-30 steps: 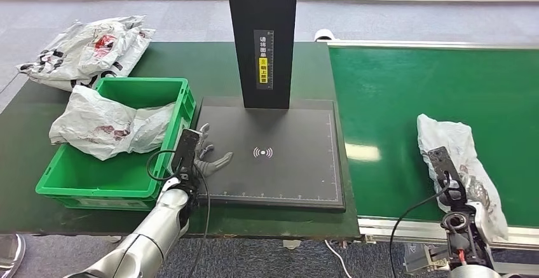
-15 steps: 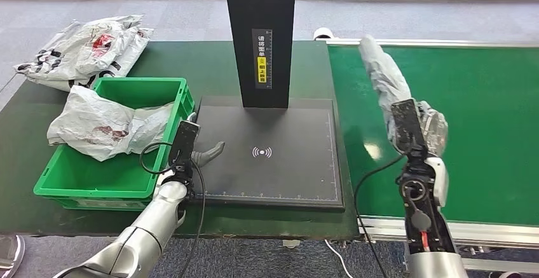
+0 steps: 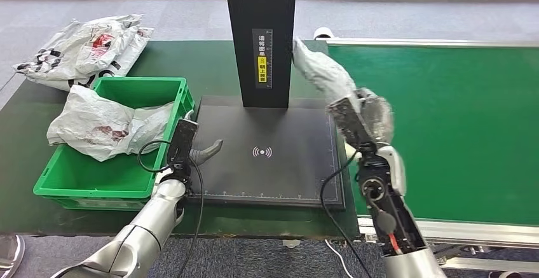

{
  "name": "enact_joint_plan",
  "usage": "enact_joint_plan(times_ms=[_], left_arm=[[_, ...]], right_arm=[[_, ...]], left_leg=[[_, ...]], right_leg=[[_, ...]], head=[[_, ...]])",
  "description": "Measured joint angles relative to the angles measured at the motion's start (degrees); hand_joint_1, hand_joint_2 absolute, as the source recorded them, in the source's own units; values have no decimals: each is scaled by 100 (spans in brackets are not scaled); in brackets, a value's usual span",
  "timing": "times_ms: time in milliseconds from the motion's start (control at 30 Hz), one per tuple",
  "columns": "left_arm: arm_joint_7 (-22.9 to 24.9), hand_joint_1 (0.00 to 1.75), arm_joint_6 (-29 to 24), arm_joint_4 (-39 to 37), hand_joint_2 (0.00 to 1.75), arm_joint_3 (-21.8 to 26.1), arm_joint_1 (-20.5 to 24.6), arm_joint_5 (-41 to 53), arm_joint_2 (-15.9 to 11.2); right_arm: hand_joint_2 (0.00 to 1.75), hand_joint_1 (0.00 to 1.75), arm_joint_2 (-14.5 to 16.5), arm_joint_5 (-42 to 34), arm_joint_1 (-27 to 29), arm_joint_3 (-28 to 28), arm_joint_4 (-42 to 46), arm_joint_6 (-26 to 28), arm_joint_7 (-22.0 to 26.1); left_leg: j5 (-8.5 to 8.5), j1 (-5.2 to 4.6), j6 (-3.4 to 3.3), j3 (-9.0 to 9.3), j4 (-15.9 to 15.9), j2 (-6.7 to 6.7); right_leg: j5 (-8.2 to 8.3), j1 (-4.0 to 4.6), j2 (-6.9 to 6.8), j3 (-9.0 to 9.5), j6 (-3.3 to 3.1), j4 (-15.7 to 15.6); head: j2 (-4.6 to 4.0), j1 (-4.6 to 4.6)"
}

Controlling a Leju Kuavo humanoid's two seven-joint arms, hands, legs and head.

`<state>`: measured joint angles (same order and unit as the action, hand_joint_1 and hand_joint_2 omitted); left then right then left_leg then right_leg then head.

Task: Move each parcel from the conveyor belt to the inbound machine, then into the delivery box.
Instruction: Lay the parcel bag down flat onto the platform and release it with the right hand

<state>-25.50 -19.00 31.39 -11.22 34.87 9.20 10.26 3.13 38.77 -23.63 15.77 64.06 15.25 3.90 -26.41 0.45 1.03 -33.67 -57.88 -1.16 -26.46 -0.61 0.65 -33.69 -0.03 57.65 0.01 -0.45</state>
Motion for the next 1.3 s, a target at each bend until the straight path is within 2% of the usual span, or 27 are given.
enact_joint_plan(times_ms=[200,367,400,500,533,667,900,1300], left_arm=[[-88,0,176,100,175,-1,184,-101,134],[-47,0,191,149,175,-1,301,-121,193],[-46,0,201,152,175,-2,310,-124,202],[-47,0,230,155,175,-4,347,-124,235],[-47,0,228,155,175,-6,363,-118,249],[-73,0,166,169,175,-13,421,-121,300],[-266,0,-51,428,175,-17,371,-191,303],[-296,0,-76,626,175,-21,316,-203,305]], right_arm=[[175,175,405,-519,-73,1086,-695,-1210,-319],[175,175,485,-652,-175,1530,-1240,-1378,-331],[175,161,487,-684,-201,1581,-1311,-1451,-355],[175,30,487,-747,-241,1729,-1539,-1711,-414],[175,0,483,-749,-241,1779,-1618,-1758,-405],[175,0,461,-675,-245,1937,-1856,-1594,-317],[175,0,355,-802,-135,1810,-1663,-472,49],[175,0,223,-865,-31,1647,-1247,-385,122]], left_leg=[[3,8,6,-1,1,-8],[4,9,7,-3,1,-11],[4,9,7,-2,0,-11],[3,7,5,-2,-3,-12],[3,7,5,-2,-4,-12],[1,6,2,-1,-8,-11],[2,6,2,-1,-10,-10],[1,6,2,0,-11,-6]], right_leg=[[-1,17,-5,-1,-2,3],[-1,12,-10,1,-2,3],[0,9,-9,1,-2,2],[0,3,-10,2,-1,1],[0,2,-10,3,0,0],[1,2,-9,5,0,-1],[2,3,-9,6,1,-1],[2,4,-8,4,1,-1]], head=[[1,-1],[0,-1],[1,-1],[1,-1],[0,0],[0,-1],[-1,0],[-1,-1]])
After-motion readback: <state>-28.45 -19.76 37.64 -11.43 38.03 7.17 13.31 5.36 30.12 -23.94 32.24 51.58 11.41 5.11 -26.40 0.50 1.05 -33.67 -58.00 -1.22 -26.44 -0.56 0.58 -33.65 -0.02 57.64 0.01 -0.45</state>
